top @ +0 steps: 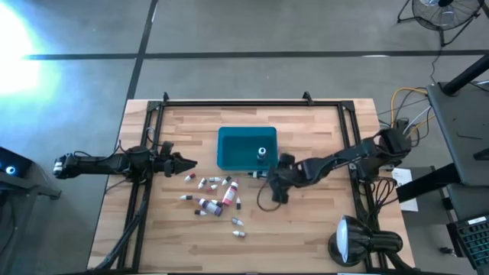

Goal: Pick & Place food coloring
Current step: Put the large black food coloring bottle into the bin

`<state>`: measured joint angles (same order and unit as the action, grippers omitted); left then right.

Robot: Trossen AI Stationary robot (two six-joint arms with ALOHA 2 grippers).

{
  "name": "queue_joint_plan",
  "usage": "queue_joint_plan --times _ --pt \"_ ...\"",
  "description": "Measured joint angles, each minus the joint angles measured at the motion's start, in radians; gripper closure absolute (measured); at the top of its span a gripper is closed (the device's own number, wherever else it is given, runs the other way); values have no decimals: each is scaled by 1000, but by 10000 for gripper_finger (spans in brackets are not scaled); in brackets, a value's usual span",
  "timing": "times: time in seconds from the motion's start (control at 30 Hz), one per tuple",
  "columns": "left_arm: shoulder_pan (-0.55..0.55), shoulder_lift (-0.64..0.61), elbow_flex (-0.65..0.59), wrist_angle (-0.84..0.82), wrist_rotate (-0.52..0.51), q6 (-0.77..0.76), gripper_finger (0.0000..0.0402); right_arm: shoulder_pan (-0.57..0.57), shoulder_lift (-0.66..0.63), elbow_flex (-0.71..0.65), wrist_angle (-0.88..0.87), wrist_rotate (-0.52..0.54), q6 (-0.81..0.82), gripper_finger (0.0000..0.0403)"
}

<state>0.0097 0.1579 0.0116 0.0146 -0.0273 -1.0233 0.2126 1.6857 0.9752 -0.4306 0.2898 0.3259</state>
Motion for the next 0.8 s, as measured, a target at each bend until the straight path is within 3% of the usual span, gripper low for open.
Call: queue_joint_plan --times 0.2,0.47,0.8 --pt "0 17 0 -2 -3 1 241 -10 47 71 84 -34 -122 179" --pt "0 35 1 -1 -19 0 241 -70 179 174 89 -40 -128 179" --pt "0 39 1 -2 -21 1 241 -93 199 198 71 -25 -223 179"
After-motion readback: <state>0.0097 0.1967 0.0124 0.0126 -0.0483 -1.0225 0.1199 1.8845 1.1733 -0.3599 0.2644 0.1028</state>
